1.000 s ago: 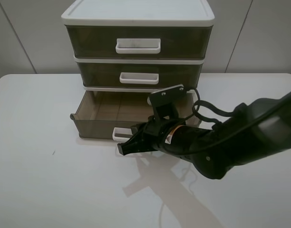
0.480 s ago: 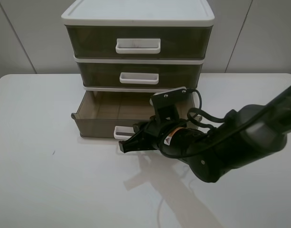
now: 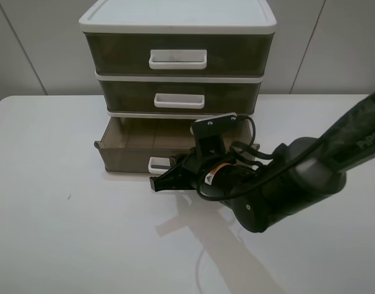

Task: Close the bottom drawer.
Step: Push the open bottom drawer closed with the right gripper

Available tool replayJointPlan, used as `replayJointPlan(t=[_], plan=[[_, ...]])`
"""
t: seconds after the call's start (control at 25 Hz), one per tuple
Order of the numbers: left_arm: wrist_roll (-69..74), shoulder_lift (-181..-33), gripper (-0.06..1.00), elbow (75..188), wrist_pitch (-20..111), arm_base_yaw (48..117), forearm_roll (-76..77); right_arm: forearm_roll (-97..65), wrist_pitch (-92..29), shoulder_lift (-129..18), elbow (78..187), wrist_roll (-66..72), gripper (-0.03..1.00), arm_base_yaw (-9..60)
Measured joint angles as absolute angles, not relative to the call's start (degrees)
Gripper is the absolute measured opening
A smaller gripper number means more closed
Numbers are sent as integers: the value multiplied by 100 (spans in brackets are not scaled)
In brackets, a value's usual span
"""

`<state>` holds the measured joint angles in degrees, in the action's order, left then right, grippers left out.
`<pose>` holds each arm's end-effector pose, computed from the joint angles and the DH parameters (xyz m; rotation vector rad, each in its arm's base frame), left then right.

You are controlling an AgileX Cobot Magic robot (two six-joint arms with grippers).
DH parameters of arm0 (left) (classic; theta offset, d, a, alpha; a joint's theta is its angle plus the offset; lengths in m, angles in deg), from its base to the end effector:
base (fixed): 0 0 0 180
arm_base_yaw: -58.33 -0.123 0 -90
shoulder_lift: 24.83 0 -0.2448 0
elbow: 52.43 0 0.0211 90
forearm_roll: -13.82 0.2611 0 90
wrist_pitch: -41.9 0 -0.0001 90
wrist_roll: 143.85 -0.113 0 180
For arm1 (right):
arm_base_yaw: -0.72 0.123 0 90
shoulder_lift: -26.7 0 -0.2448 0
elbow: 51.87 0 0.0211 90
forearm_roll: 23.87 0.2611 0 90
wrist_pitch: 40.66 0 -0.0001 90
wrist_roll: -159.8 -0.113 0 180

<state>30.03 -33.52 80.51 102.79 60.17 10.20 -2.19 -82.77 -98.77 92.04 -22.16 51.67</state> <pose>0.0626 -0.0082 0.2738 0.1446 2.0291 -0.0285 0.2346 0.2448 0.0240 -0.4532 2.0873 0.4579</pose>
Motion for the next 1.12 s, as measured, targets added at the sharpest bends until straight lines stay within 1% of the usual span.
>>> replayJointPlan(t=[0.32,0.68,1.12], plan=[[3003,-3352,72,8051,10279,6017,1020,159,-8542,-10155,9465,-2216,2,5179],[3003,-3352,72,8051,10279,6017,1020,572,-8962,-10217,9487,-2216,2,5160],[3003,-3352,72,8051,10279,6017,1020,918,-8984,-10504,9917,-2154,2,5160]])
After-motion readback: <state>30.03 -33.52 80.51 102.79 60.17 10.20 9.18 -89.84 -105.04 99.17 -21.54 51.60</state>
